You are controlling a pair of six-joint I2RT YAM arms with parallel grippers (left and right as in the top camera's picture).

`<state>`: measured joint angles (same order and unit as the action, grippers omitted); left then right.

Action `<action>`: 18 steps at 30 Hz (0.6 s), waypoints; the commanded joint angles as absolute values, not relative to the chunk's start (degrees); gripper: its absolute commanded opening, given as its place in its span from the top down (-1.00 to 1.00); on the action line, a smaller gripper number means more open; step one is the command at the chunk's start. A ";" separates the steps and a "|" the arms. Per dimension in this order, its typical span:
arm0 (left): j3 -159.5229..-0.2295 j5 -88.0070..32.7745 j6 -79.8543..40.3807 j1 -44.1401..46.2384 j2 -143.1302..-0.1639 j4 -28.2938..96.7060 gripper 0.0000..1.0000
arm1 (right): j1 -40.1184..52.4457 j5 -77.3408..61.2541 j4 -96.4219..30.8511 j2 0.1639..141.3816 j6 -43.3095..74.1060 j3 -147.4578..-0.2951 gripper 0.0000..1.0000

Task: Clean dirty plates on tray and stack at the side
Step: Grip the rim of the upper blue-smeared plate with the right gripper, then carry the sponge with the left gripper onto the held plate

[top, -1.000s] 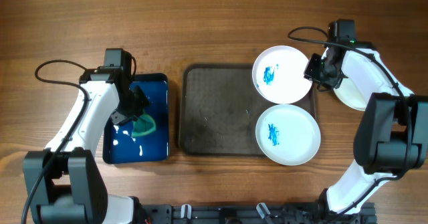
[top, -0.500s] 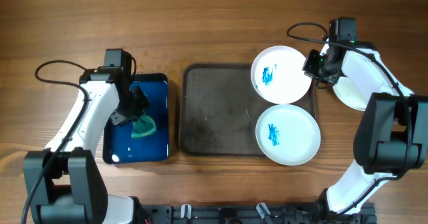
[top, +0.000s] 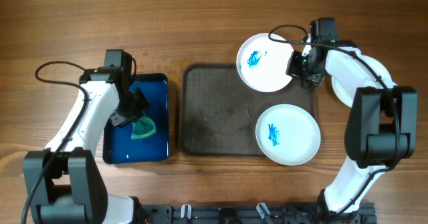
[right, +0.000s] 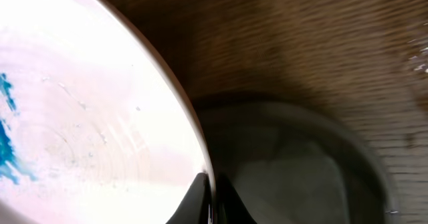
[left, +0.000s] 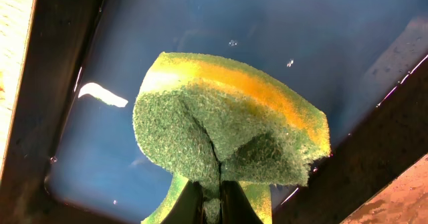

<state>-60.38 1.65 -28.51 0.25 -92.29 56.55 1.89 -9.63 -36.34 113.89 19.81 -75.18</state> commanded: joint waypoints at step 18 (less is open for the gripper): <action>-61.36 1.96 -26.74 0.27 -91.55 56.31 0.92 | 21.32 -7.81 -43.66 116.03 7.27 -74.50 0.91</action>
